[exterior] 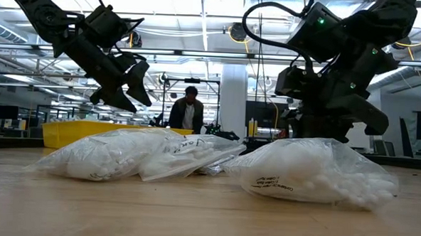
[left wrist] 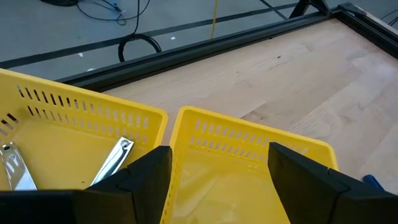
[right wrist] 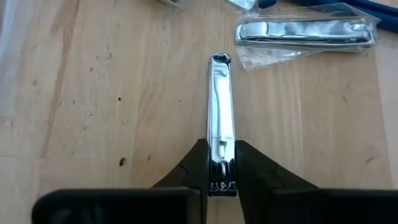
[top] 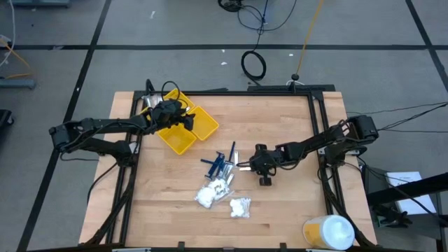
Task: Pick & Place Travel size toiletries
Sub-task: Put the silver nail cutter into the top yellow bin
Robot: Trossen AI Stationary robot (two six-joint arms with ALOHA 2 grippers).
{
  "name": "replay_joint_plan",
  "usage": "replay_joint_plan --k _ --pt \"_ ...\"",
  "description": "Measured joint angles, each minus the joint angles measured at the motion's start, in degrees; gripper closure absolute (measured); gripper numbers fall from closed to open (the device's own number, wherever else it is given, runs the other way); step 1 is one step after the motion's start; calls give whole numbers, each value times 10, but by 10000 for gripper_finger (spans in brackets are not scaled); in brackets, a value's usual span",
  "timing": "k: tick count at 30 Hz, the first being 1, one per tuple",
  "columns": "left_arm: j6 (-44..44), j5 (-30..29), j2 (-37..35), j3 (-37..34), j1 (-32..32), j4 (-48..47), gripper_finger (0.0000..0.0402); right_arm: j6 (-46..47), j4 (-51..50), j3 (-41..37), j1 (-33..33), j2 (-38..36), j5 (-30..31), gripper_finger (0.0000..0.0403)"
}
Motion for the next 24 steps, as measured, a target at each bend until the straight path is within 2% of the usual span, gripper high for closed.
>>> replay_joint_plan --k 4,8,11,13,15,17,21,24 --pt "0 0 0 0 0 0 142 2 17 -1 1 -8 -1 362" --pt "1 1 0 0 0 8 140 -15 52 -5 6 -49 6 362" --pt "9 12 0 0 -7 30 144 -44 102 -2 6 -97 43 362" --pt "35 43 0 0 -17 59 148 -69 146 -2 0 -116 74 362" --pt "60 80 0 0 -31 103 152 -93 227 -6 -8 -126 89 362" --pt "81 114 0 0 -50 149 155 -107 357 -21 -18 -127 89 362" --pt "121 167 4 0 -101 230 158 -100 589 -60 -36 -91 50 362" --pt "160 185 20 0 -149 279 158 -86 697 -78 -43 -63 22 362"
